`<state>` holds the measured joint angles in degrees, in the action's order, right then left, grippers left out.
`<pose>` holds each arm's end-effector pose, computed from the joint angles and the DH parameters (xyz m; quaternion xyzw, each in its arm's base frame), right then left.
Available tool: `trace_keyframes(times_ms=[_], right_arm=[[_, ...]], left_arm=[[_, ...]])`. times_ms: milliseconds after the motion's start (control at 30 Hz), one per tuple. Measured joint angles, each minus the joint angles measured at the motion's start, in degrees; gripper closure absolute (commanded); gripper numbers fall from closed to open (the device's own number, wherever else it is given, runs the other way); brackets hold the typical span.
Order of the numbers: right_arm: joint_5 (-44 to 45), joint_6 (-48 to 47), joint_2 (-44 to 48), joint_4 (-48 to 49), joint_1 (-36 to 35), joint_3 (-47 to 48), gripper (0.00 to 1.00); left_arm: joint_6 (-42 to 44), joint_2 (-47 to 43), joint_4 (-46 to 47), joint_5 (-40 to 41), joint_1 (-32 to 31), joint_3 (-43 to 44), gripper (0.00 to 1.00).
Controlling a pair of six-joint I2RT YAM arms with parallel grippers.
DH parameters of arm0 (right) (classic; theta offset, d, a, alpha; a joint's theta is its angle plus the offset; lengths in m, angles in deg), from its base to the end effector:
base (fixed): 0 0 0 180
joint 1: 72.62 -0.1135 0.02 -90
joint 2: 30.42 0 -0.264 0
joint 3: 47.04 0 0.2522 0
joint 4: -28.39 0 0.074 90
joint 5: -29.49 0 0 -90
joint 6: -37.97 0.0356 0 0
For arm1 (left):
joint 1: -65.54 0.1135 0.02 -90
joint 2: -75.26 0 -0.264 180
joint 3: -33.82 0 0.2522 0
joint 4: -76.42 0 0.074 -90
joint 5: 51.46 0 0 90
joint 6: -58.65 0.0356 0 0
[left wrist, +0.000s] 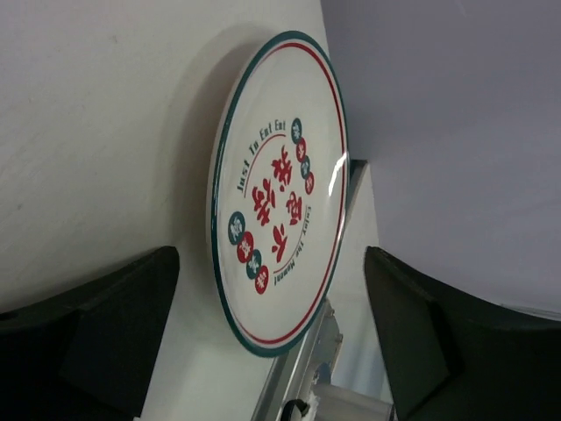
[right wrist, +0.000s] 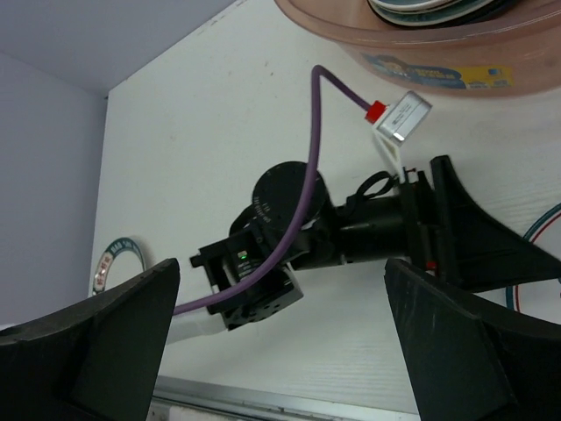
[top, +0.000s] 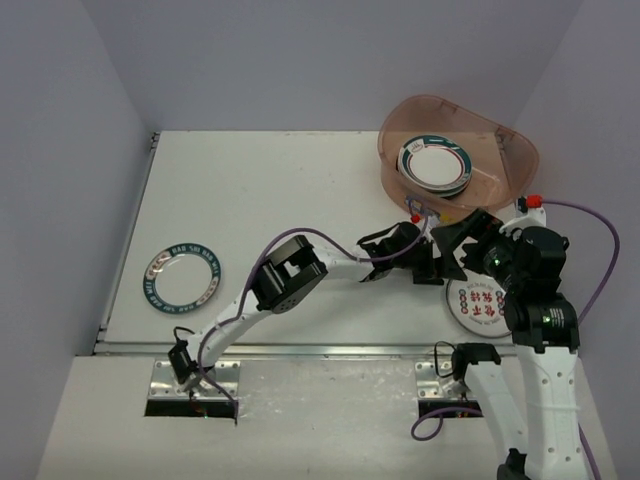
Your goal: Place the plates into the plastic bin on the countertop
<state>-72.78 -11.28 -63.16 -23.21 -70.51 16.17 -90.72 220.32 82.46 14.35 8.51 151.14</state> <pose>0.1170 0.0033 0.3449 0.2434 0.7854 0.2692 0.5014 0.2917 -0.4765 0.1079 0.1011 0.8114 -0.5579 0.1419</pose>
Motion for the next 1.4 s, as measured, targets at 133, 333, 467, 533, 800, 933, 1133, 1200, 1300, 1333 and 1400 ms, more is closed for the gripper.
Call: trace_keyframes(times_ms=[133,333,467,533,800,933,1133,1200,1300,1333,1400], right_arm=[[-1.49,0.2,3.31,-0.44,0.0,-0.01,0.01],[-1.85,-0.26,4.28,-2.07,-0.73,0.91,0.01],[-1.68,-0.68,4.07,-2.66,-0.76,1.65,0.01],[-1.37,-1.14,3.65,-2.63,-0.76,1.9,0.01],[-4.85,-1.85,1.39,6.44,-0.76,-5.24,0.01],[-14.8,-1.87,-7.57,15.27,-0.76,-11.68,0.01],[-27.18,-2.97,-25.37,29.02,-2.44,-16.23,0.01],[-29.94,-3.01,-29.64,32.93,-5.77,-17.01,0.02],[-32.01,-3.03,-34.12,37.67,-11.41,-17.01,0.05],[-32.48,-2.77,-35.06,39.26,-12.64,-17.01,0.07],[-33.13,-1.74,-36.44,42.62,-14.03,-17.06,0.12]], left_arm=[[-1.94,4.01,-2.12,3.16,-1.8,6.14,0.48],[-3.82,4.13,-6.42,9.51,-3.23,5.29,1.0],[-3.49,0.94,-4.26,12.35,-3.41,-0.9,1.0],[-3.02,-6.93,-3.62,15.7,-3.42,-12.19,1.0],[3.78,-49.93,-7.23,25.12,8.39,-54.33,1.0],[8.74,-64.17,-9.09,23.4,21.01,-61.35,1.0],[13.5,-81.22,-13.38,13.78,35.55,-68.0,1.0],[14.55,-83.09,-14.5,10.61,37.72,-68.12,1.0],[15.17,-83.71,-14.94,4.78,39.47,-68.12,1.0],[15.25,-83.71,-15.05,3.27,39.71,-68.12,1.0],[15.34,-83.71,-15.44,0.84,39.81,-68.12,1.0]])
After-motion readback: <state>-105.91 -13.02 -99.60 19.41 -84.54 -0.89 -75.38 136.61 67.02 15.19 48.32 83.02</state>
